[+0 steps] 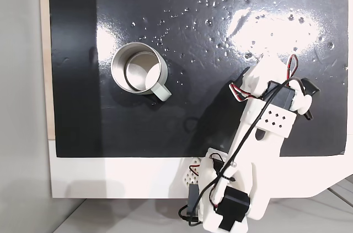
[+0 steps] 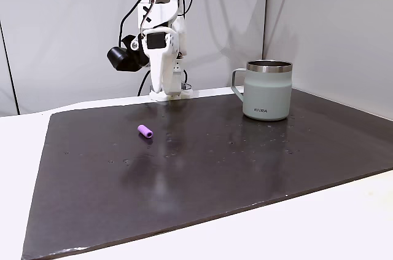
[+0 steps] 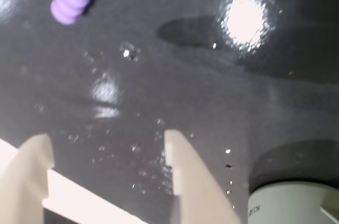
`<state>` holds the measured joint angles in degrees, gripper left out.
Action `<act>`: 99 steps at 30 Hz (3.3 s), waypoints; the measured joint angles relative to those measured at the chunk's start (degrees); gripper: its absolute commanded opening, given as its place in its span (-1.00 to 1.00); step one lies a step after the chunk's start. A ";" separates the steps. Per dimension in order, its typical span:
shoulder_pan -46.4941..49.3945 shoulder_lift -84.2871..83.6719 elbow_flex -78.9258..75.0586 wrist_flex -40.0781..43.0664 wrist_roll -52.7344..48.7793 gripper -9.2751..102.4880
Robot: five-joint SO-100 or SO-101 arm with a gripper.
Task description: Grasp a pengrip and put it in the cup.
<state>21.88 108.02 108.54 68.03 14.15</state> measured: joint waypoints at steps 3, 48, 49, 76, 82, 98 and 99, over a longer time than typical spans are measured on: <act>1.41 -4.83 -3.43 1.14 0.88 -0.41; 6.50 -39.11 -28.30 4.13 6.86 -0.82; 6.59 -39.11 -28.30 4.13 6.77 -0.83; -32.52 2.11 -32.26 22.50 12.92 -0.83; -46.49 0.26 -34.54 22.76 11.43 -0.83; -57.74 -7.73 -35.86 22.59 5.71 -0.79; -57.74 -7.73 -35.86 22.59 5.80 -0.70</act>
<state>-35.86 100.28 72.69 90.62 19.95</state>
